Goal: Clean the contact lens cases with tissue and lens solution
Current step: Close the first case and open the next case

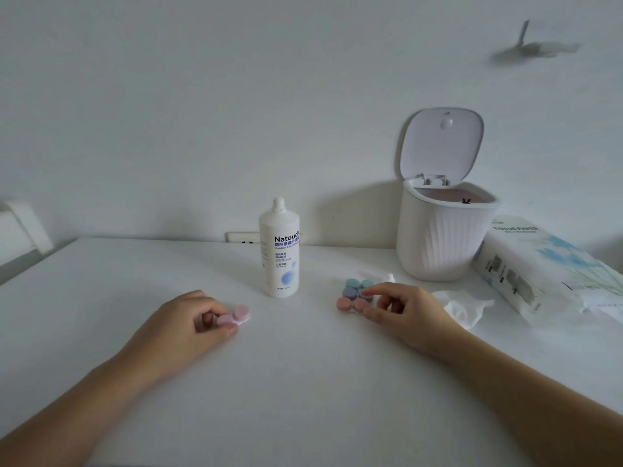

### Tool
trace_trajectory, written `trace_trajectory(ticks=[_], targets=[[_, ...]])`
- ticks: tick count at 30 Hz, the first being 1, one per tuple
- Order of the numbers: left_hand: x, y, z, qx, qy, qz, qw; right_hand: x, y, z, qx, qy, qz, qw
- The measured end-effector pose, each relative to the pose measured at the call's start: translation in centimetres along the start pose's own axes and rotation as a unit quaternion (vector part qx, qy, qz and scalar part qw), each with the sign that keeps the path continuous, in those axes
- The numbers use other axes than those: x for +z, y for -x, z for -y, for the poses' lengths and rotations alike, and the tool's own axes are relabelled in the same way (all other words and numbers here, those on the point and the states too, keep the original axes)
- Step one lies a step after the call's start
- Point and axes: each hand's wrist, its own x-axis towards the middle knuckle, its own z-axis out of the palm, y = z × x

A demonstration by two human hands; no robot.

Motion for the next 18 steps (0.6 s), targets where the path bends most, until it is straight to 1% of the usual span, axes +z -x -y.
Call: trace_trajectory(ticks=[4, 6, 10, 12, 14, 15, 16, 18], targets=[[-0.1, 0.2, -0.2, -0.001, -0.045, -0.008, 0.999, 0.6, -0.5, 0.4, -0.028, 0.123, 0.0, 0.992], [-0.2, 0.2, -0.4, 0.008, -0.08, -0.016, 0.997, 0.7, -0.5, 0.6, -0.035, 0.161, 0.008, 0.986], [-0.5, 0.2, -1.2, 0.024, -0.136, -0.01, 0.99, 0.6, -0.3, 0.5, -0.045, 0.137, 0.02, 0.989], [-0.6, 0.0, -2.1, 0.04, -0.153, -0.023, 0.987, 0.5, -0.2, 0.3, -0.044, 0.138, 0.022, 0.989], [-0.4, -0.2, -3.8, 0.07, -0.125, -0.041, 0.989, 0.4, -0.3, 0.1, -0.047, 0.135, 0.028, 0.989], [-0.2, -0.4, -4.9, 0.082, -0.097, -0.036, 0.991, 0.3, -0.3, 0.0, -0.05, 0.126, 0.033, 0.99], [0.1, -0.6, -6.0, 0.088, -0.066, -0.019, 0.994, 0.2, -0.3, 0.0, -0.052, 0.115, 0.04, 0.991], [1.4, -1.2, -8.2, 0.086, -0.017, 0.042, 0.995, 0.0, -0.2, 0.1, -0.053, 0.096, 0.052, 0.993]])
